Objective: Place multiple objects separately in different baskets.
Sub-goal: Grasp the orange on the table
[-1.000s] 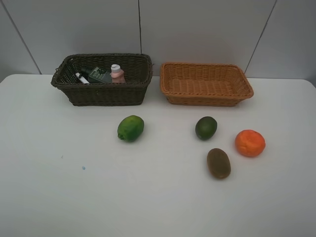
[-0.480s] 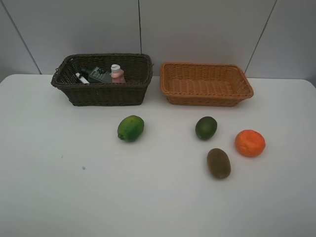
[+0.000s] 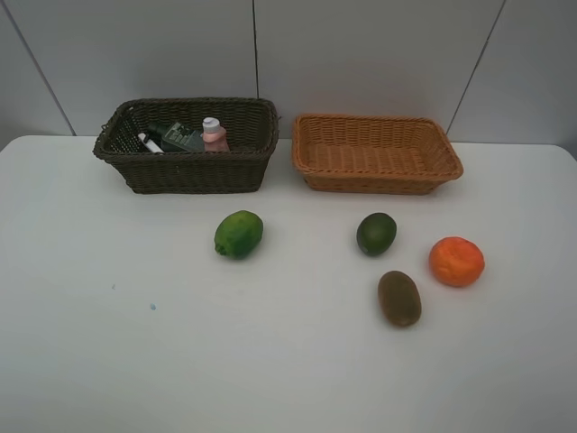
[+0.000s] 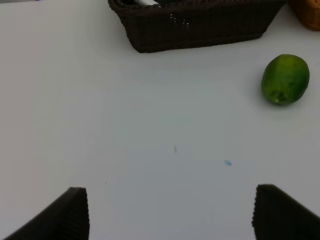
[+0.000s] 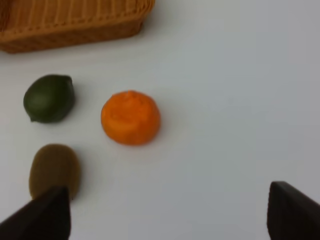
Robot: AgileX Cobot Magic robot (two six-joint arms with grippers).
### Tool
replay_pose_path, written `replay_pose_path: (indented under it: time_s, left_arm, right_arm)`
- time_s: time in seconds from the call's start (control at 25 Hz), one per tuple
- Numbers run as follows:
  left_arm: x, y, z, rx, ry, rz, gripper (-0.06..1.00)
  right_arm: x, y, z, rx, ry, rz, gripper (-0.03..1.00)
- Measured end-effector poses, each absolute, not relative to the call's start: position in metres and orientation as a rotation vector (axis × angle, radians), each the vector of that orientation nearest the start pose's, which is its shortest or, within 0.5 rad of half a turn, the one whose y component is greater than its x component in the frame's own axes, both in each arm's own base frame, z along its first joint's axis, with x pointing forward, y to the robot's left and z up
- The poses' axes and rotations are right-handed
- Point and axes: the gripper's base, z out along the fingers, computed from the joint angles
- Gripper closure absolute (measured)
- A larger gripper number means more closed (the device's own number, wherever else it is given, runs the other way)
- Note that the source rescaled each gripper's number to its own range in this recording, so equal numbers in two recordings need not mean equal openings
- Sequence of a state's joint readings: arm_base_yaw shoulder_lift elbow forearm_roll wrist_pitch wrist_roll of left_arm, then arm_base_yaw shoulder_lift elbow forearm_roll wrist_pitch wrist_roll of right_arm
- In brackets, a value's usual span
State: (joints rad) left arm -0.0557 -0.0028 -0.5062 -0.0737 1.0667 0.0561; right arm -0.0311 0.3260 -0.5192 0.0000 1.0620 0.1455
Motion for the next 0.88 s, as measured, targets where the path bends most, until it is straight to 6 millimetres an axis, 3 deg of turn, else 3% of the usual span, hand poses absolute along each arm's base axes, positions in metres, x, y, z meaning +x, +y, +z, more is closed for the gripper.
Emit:
replay_pose_path:
  time_s: [0.16,0.44,0.68,0.88]
  left_arm:
    - [-0.007,-0.006,0.279,0.118,2.036,-0.088,0.11]
    - [-0.007,-0.006,0.279,0.118,2.036,-0.088,0.11]
    - [-0.007,-0.006,0.279,0.118,2.036,-0.088,0.11]
    - [-0.007,-0.006,0.279,0.118,2.036,-0.088,0.11]
  right_arm:
    - [0.076,-0.002,0.263,0.229,2.561,0.055,0.0]
    - [0.114,-0.004,0.237,0.244,2.813,0.012,-0.02]
    - [0.148,-0.003,0.235,0.193,2.887,0.033,-0.03]
    - [0.18,0.01,0.238,0.079,2.873,0.087,-0.03]
